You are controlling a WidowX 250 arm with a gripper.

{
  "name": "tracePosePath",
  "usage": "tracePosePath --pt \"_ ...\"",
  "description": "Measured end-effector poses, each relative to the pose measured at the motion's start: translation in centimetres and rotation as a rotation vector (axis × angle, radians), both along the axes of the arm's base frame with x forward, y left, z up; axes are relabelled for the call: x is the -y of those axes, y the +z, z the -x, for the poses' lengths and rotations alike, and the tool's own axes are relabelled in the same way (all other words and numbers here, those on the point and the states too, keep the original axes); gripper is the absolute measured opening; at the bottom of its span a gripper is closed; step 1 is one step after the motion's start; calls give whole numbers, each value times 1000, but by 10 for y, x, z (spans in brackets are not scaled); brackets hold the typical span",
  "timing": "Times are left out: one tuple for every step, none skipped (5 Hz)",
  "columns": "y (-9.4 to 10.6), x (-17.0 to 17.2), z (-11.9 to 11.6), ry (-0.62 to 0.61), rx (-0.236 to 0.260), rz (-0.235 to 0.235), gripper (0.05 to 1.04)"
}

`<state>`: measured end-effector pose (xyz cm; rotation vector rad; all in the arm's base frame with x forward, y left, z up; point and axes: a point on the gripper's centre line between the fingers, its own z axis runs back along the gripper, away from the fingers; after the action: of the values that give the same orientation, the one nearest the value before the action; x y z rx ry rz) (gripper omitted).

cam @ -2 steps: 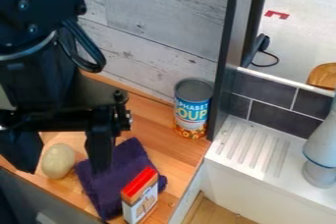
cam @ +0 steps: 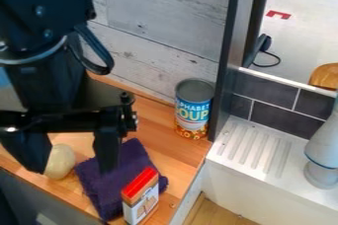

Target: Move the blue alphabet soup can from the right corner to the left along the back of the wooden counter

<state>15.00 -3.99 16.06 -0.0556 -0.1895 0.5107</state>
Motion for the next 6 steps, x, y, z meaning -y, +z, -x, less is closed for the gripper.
tracePosePath --pt "-16 4 -29 -21 -17 25 1001" --pt "-28 12 -76 -84 -1 9 1001" --pt "-46 19 -125 -117 -9 -32 1001" --pt "-52 28 -159 -196 15 -41 1001" --pt "-57 35 -180 -272 51 -42 1001" --pt "-71 40 -197 -363 64 -54 1001"
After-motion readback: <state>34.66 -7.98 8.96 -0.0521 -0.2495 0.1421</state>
